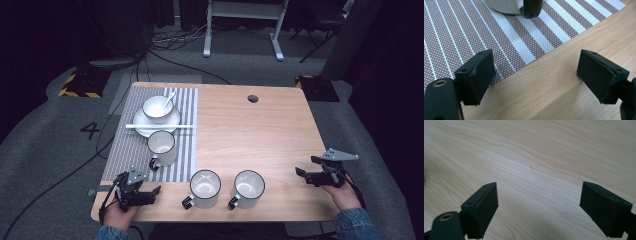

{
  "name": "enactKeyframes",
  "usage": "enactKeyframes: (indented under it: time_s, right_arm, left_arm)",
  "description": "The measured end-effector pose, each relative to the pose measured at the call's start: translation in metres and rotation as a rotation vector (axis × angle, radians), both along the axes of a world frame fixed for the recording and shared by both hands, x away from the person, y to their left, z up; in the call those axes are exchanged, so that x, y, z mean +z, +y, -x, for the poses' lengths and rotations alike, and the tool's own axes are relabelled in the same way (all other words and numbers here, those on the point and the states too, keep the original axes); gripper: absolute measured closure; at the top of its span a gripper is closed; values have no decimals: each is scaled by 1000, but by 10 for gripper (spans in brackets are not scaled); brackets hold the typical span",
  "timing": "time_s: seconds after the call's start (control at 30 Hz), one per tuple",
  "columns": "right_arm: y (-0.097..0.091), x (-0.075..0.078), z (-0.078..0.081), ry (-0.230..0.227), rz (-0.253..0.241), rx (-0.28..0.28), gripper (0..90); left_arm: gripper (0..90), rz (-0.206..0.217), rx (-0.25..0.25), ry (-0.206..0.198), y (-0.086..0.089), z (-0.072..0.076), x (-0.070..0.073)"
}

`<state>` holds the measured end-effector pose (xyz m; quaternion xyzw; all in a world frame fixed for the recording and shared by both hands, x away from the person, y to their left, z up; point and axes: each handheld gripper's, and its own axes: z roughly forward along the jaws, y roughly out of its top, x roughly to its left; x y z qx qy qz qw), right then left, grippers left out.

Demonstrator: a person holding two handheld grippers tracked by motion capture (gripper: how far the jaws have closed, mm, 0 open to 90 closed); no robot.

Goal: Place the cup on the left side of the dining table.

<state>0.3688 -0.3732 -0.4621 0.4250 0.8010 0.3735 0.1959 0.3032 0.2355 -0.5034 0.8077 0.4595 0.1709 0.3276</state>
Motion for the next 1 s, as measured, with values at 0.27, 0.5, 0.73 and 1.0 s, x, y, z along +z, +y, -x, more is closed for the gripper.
enactKeyframes:
  time_s: [0.27,0.5,0.73,1.0]
  right_arm:
    - [-12,-23,4,91,1,-77,153]
    - [-15,-35,8,88,44,-91,153]
    - [-13,-39,11,46,44,-90,146]
    - [-13,-42,13,24,39,-95,143]
  left_arm:
    - [152,-2,-1,1,0,0,0]
    - [153,-8,0,-3,0,0,0]
    - [153,-6,0,-2,0,0,0]
    - [153,-10,1,-4,0,0,0]
